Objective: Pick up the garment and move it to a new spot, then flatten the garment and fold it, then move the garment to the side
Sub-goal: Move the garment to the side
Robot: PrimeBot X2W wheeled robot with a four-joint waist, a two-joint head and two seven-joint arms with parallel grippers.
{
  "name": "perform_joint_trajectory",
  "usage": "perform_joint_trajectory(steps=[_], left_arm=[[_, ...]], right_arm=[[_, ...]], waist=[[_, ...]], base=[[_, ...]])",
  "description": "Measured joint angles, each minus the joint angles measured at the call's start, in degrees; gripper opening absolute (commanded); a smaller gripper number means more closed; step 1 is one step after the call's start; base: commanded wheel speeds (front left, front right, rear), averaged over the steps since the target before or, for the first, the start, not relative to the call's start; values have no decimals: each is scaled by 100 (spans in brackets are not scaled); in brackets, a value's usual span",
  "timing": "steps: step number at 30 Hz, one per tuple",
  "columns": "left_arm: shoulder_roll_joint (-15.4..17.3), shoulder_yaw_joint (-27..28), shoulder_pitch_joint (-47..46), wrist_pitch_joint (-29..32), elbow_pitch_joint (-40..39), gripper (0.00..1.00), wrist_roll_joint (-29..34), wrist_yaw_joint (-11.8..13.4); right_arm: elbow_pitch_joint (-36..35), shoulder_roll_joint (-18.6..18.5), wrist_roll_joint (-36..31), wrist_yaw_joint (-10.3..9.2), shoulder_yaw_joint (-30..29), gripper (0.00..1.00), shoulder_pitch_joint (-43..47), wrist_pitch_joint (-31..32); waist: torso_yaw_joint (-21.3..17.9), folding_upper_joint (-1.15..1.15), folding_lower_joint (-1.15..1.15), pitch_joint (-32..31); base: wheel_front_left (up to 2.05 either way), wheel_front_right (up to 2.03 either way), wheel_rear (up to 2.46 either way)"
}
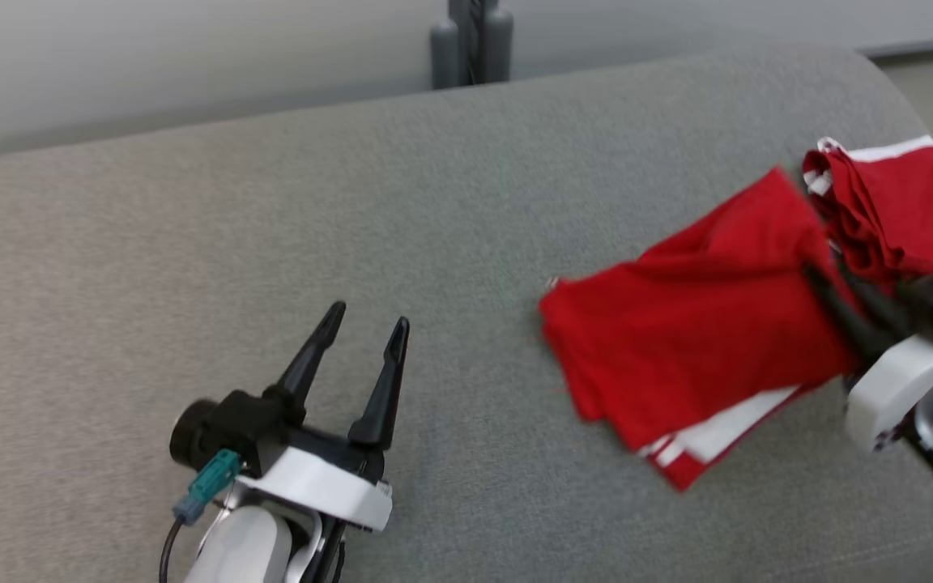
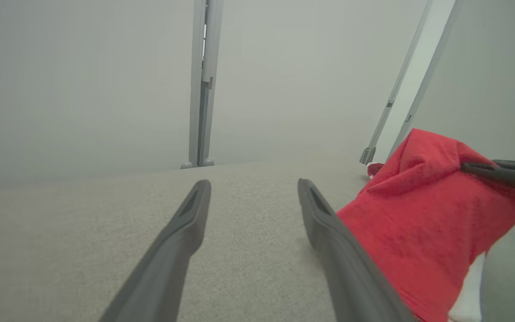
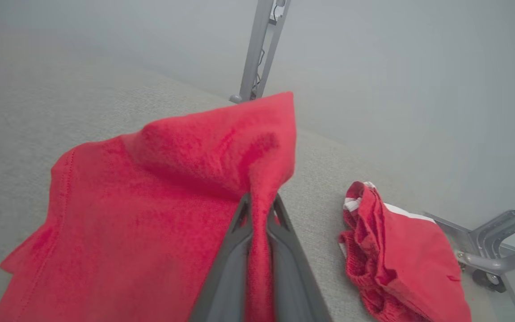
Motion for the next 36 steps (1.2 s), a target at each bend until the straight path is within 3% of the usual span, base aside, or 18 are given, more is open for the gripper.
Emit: perform_joint_trajectory(steps=[10, 19, 24, 36], left_arm=[[32, -189, -948, 0, -100, 100, 364, -172], [209, -225, -1440, 0, -11, 100, 401, -198], [314, -257, -1571, 0, 7, 100, 393, -209], [241, -313, -1845, -41, -210, 100, 349, -227]], right_arm=[[-211, -853, 70, -1, -666, 0, -922, 135], [427, -1269, 70, 0, -1110, 0, -1628, 107], [1020, -1514, -365, 0, -935, 0, -2042, 54], [2619, -1646, -399, 0, -1116, 0, -2773, -253]], waist=[[-509, 0, 0, 1064], [-732, 0, 0, 1823], [-709, 0, 0, 2168], [-255, 0, 0, 2692]], base=[[0, 0, 0], [0, 0, 0], [0, 0, 0], [0, 0, 0]])
